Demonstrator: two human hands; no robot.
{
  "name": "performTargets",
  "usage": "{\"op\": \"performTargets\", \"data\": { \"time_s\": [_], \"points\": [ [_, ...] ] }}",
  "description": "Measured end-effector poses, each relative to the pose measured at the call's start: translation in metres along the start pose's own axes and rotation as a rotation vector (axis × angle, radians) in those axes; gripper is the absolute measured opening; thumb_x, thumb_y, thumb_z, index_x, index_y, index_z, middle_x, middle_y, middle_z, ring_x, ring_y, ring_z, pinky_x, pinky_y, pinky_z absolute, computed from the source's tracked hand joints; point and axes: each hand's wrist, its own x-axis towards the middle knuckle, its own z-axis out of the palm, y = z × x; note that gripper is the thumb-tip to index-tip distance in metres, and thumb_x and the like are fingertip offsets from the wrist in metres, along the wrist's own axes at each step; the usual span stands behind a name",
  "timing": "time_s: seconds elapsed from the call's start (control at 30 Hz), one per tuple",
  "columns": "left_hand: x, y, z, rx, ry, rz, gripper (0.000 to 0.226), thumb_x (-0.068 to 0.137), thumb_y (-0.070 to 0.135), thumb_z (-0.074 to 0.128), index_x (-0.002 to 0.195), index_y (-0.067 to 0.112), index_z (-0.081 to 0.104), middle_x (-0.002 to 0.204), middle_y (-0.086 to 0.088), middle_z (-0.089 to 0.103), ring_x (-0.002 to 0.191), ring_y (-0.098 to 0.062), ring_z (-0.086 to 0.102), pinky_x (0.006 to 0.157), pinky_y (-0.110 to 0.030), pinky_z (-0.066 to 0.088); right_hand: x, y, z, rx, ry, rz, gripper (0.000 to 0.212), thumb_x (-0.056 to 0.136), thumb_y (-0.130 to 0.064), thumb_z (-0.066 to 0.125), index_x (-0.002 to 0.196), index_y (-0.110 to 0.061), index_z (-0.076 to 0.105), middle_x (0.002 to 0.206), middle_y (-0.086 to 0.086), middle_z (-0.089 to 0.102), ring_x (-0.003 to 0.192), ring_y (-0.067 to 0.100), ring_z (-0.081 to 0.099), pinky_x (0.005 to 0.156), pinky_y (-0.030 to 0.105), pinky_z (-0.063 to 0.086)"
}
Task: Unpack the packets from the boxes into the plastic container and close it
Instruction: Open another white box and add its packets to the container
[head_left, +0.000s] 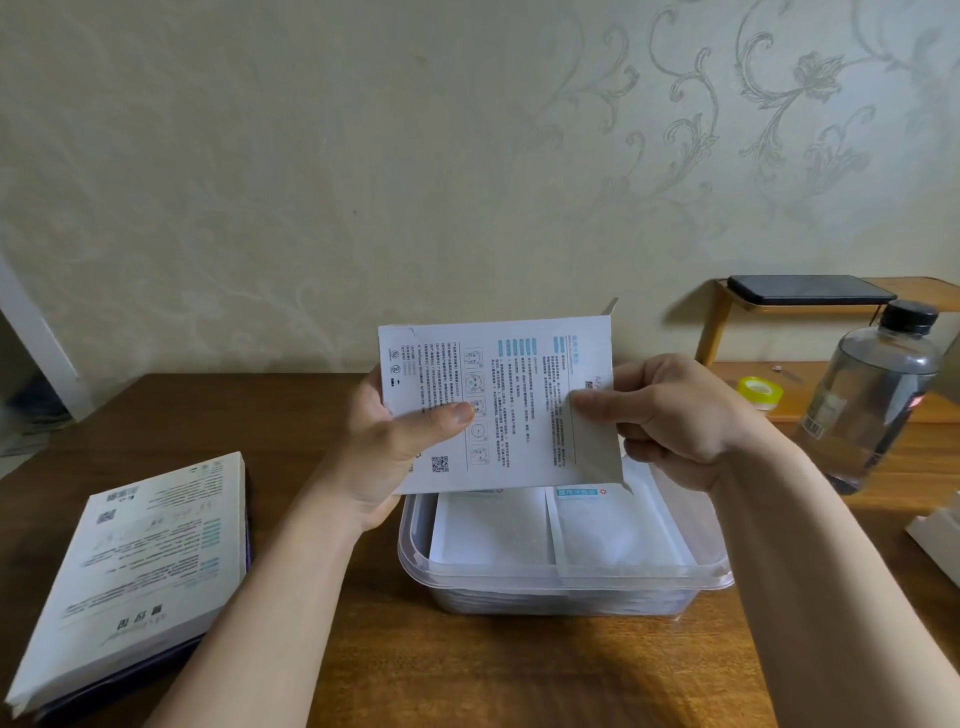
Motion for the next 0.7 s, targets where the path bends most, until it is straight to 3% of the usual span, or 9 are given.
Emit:
{"op": "performTargets", "data": {
  "time_s": [0.1,0.17,0.23,0.3,0.37,0.5,0.6,0.7],
  "points": [
    [0.0003,-0.0009,-0.0033,-0.016,0.012,-0.007,0.043,0.076,0.003,0.072,0.119,0.004,0.066,0.119,-0.020,0.073,0.110,-0.040,0.071,0.079,-0.050,0.061,0.0045,0.0018,0.0041,0.078,0.058,-0.034,0.020,0.083,-0.003,0.074,0.066,-0.002,0.062,0.066,0.014,0.062,0.046,0.013,0.033,0.040,0.020,0.020],
    [0.0007,-0.0021,-0.0051,-0.036,0.023,-0.012,0.040,0.075,0.003,0.072,0.115,0.007,0.068,0.119,-0.020,0.073,0.110,-0.040,0.071,0.078,-0.049,0.061,0.0064,0.0016,0.0052,0.128,0.097,-0.054,0.036,0.080,-0.002,0.076,0.056,-0.012,0.050,0.061,0.011,0.060,0.042,0.012,0.037,0.039,0.020,0.019],
    [0.0007,-0.0032,-0.0060,-0.060,0.034,-0.021,0.039,0.075,0.002,0.071,0.113,0.008,0.069,0.119,-0.020,0.073,0.109,-0.040,0.071,0.076,-0.048,0.061,0.0062,0.0005,0.0075,0.141,0.096,-0.074,0.037,0.076,-0.005,0.078,0.059,-0.012,0.045,0.056,0.008,0.058,0.038,0.009,0.041,0.039,0.020,0.020],
    [0.0008,-0.0044,-0.0070,-0.081,0.048,-0.030,0.038,0.074,0.002,0.071,0.112,0.008,0.069,0.118,-0.020,0.073,0.109,-0.040,0.071,0.076,-0.047,0.061,0.0050,-0.0003,0.0079,0.135,0.057,-0.091,0.030,0.071,-0.017,0.078,0.065,-0.011,0.049,0.062,0.013,0.057,0.043,0.012,0.044,0.041,0.021,0.023],
    [0.0007,-0.0049,-0.0086,-0.091,0.061,-0.033,0.035,0.074,0.003,0.071,0.109,0.011,0.071,0.117,-0.019,0.074,0.109,-0.038,0.071,0.075,-0.045,0.062,0.0027,-0.0012,0.0053,0.113,-0.001,-0.106,0.022,0.077,-0.025,0.073,0.073,-0.008,0.059,0.071,0.014,0.053,0.050,0.015,0.040,0.044,0.022,0.026],
    [-0.0001,-0.0052,-0.0104,-0.096,0.047,-0.030,0.032,0.075,0.002,0.070,0.105,0.012,0.073,0.116,-0.019,0.074,0.108,-0.038,0.072,0.074,-0.044,0.062,-0.0015,-0.0032,-0.0001,0.044,-0.074,-0.075,0.020,0.097,-0.007,0.058,0.086,-0.004,0.074,0.061,0.002,0.055,0.048,0.009,0.035,0.043,0.020,0.027],
    [-0.0003,-0.0051,-0.0095,-0.085,0.027,-0.032,0.035,0.075,0.002,0.070,0.109,0.007,0.071,0.116,-0.020,0.074,0.108,-0.039,0.072,0.074,-0.045,0.062,-0.0001,-0.0005,0.0012,0.057,-0.057,-0.067,0.043,0.095,-0.002,0.060,0.055,-0.013,0.072,0.056,-0.001,0.055,0.046,0.008,0.033,0.044,0.019,0.020],
    [0.0006,-0.0032,-0.0093,-0.080,0.029,-0.024,0.039,0.075,0.003,0.070,0.114,0.006,0.068,0.118,-0.020,0.073,0.108,-0.039,0.071,0.075,-0.045,0.061,0.0006,-0.0019,0.0008,0.123,-0.020,-0.072,0.037,0.085,-0.004,0.069,0.050,-0.014,0.062,0.062,0.008,0.050,0.049,0.012,0.031,0.045,0.022,0.015]
  ]
}}
